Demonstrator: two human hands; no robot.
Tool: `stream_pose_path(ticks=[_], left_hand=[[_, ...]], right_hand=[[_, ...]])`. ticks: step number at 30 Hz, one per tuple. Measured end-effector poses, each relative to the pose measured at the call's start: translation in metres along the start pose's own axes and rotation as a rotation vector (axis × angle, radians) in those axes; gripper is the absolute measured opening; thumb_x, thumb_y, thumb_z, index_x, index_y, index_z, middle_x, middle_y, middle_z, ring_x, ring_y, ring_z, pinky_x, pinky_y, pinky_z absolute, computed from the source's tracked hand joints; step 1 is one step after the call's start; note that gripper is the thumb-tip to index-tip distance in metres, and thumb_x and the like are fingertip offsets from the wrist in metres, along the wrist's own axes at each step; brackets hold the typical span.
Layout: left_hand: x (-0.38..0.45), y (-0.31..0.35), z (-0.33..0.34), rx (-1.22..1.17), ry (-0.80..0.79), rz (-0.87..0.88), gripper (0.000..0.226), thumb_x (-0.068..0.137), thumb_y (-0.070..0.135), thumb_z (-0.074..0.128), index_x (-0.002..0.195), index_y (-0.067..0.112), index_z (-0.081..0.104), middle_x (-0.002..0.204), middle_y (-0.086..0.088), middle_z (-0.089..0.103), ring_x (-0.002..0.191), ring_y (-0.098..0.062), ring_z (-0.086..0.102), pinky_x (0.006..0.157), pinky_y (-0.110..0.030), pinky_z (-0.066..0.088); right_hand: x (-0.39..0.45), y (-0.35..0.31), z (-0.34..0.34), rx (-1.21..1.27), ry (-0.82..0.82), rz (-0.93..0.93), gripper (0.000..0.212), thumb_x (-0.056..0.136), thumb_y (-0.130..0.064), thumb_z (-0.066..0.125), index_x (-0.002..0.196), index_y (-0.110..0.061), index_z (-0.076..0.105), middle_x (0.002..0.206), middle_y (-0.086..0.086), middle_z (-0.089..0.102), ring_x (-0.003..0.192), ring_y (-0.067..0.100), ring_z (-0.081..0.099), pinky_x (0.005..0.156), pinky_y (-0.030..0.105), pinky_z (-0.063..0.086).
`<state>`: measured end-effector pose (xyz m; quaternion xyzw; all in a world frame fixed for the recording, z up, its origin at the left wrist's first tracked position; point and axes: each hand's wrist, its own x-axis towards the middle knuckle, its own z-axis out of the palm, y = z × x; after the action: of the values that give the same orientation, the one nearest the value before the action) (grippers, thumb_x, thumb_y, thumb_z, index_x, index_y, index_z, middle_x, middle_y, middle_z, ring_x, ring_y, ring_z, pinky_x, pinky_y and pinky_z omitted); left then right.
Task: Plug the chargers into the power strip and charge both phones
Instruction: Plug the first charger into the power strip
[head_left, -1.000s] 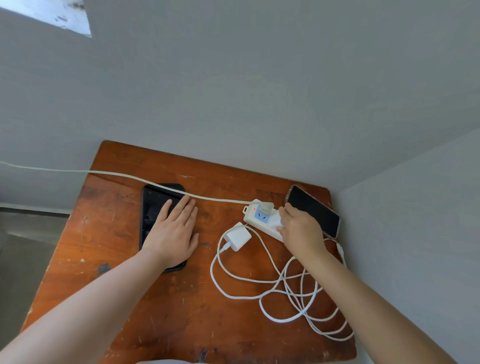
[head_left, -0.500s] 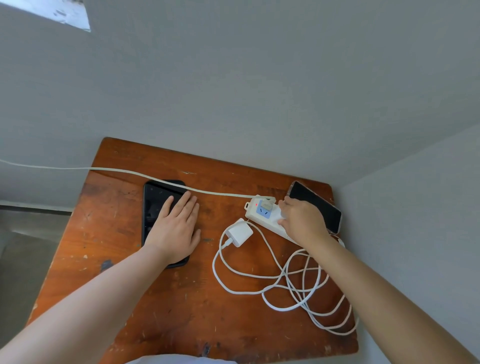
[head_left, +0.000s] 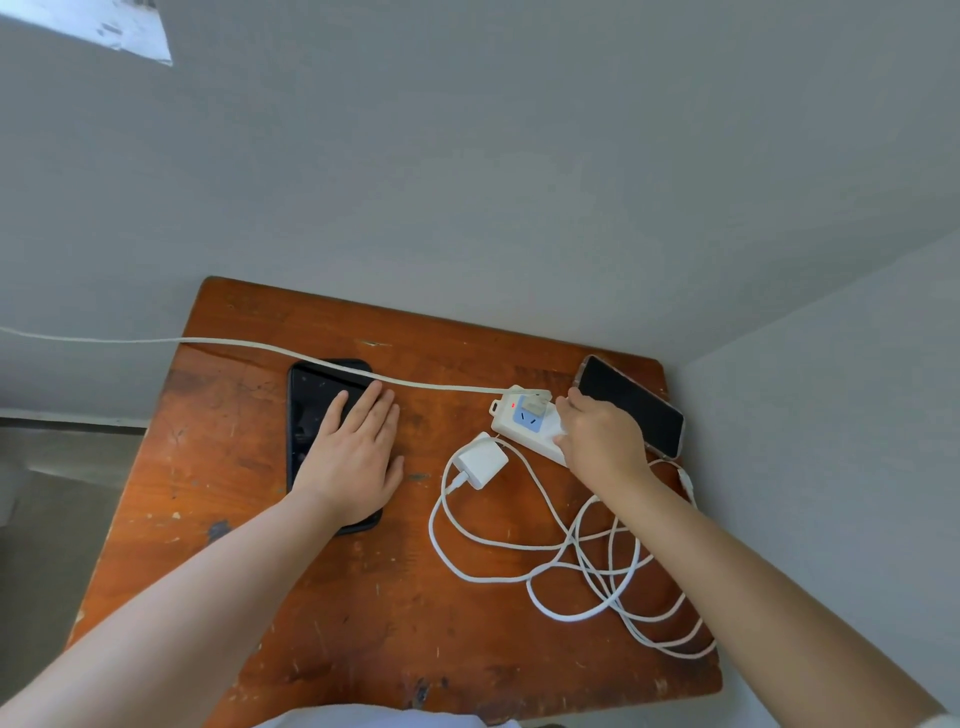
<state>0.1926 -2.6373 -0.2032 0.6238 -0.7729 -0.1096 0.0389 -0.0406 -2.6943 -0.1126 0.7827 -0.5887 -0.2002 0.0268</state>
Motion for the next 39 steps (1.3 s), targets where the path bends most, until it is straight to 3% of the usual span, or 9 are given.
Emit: stream_pose_path(ticks=[5, 12, 18, 23, 27, 30, 34, 37, 39], left_hand=[[0.001, 0.001, -0.001, 0.023, -0.010, -0.010, 0.060, 0.093, 0.041, 0.025, 0.141, 0.008, 0.014, 0.154, -0.008, 0.012, 0.142, -0.021, -0.004, 0.112, -0.041, -0.011], [-0.004, 0.006, -0.007, 0.054, -0.053, -0.081, 0.059, 0.094, 0.042, 0.018, 0.142, 0.009, 0.010, 0.154, -0.008, 0.008, 0.142, -0.021, -0.004, 0.113, -0.043, -0.007], [-0.029, 0.005, -0.006, 0.045, -0.087, -0.026, 0.058, 0.095, 0.044, 0.020, 0.143, 0.012, 0.009, 0.155, -0.006, 0.005, 0.141, -0.020, -0.005, 0.114, -0.041, -0.005], [-0.059, 0.007, -0.005, -0.039, -0.049, 0.079, 0.055, 0.095, 0.039, 0.030, 0.142, 0.012, 0.017, 0.153, -0.007, 0.012, 0.141, -0.021, -0.001, 0.112, -0.037, -0.008], [-0.066, 0.033, -0.009, -0.135, -0.027, 0.284, 0.050, 0.093, 0.031, 0.042, 0.138, 0.013, 0.030, 0.150, -0.007, 0.024, 0.135, -0.017, -0.004, 0.109, -0.037, -0.009], [-0.063, 0.062, -0.014, -0.183, -0.012, 0.418, 0.048, 0.088, 0.028, 0.054, 0.132, 0.012, 0.042, 0.143, -0.009, 0.038, 0.133, -0.019, 0.008, 0.107, -0.045, 0.003], [-0.058, 0.095, -0.014, -0.230, -0.089, 0.518, 0.056, 0.083, 0.039, 0.059, 0.131, 0.014, 0.043, 0.142, -0.005, 0.041, 0.136, -0.022, 0.027, 0.109, -0.037, 0.013], [-0.050, 0.118, -0.019, -0.168, -0.051, 0.602, 0.051, 0.070, 0.037, 0.073, 0.110, 0.008, 0.063, 0.114, -0.011, 0.066, 0.110, -0.029, 0.059, 0.091, -0.043, 0.046], [-0.046, 0.131, -0.019, -0.183, -0.003, 0.605, 0.037, 0.067, 0.032, 0.077, 0.093, 0.005, 0.070, 0.093, -0.012, 0.073, 0.089, -0.030, 0.068, 0.076, -0.043, 0.054]], right_hand=[[0.004, 0.000, 0.001, -0.042, 0.002, 0.025, 0.056, 0.084, -0.027, 0.064, 0.133, -0.014, 0.038, 0.135, 0.005, 0.049, 0.107, 0.020, 0.058, 0.075, 0.025, 0.052], [0.001, -0.003, -0.003, -0.014, 0.020, 0.030, 0.053, 0.086, -0.022, 0.062, 0.133, -0.013, 0.037, 0.136, 0.006, 0.048, 0.111, 0.023, 0.055, 0.084, 0.029, 0.050], [-0.038, 0.006, -0.003, 0.642, 0.138, 0.185, 0.070, 0.083, -0.009, 0.064, 0.140, -0.018, 0.025, 0.147, 0.008, 0.033, 0.129, 0.025, 0.039, 0.099, 0.039, 0.042], [-0.106, 0.000, 0.028, 0.699, 0.231, 0.201, 0.071, 0.082, -0.009, 0.065, 0.140, -0.016, 0.025, 0.151, 0.010, 0.022, 0.134, 0.027, 0.031, 0.100, 0.039, 0.041], [-0.157, -0.020, 0.053, 1.086, 0.303, 0.317, 0.075, 0.080, -0.009, 0.068, 0.140, -0.012, 0.023, 0.135, 0.000, 0.039, 0.112, 0.014, 0.052, 0.083, 0.021, 0.049], [-0.184, -0.034, 0.076, 1.207, 0.325, 0.374, 0.058, 0.084, -0.005, 0.062, 0.135, -0.005, 0.035, 0.119, 0.003, 0.055, 0.095, 0.014, 0.060, 0.082, 0.024, 0.050], [-0.199, -0.031, 0.103, 1.039, 0.254, 0.443, 0.024, 0.086, -0.001, 0.057, 0.110, 0.001, 0.062, 0.110, 0.017, 0.067, 0.104, 0.029, 0.061, 0.093, 0.033, 0.043], [-0.195, -0.025, 0.111, 0.969, 0.250, 0.458, 0.022, 0.087, -0.001, 0.056, 0.107, 0.001, 0.064, 0.110, 0.017, 0.067, 0.107, 0.030, 0.058, 0.094, 0.033, 0.041], [-0.191, -0.021, 0.114, 0.936, 0.253, 0.453, 0.023, 0.088, -0.003, 0.054, 0.109, 0.000, 0.063, 0.113, 0.016, 0.066, 0.110, 0.028, 0.056, 0.097, 0.032, 0.040]])
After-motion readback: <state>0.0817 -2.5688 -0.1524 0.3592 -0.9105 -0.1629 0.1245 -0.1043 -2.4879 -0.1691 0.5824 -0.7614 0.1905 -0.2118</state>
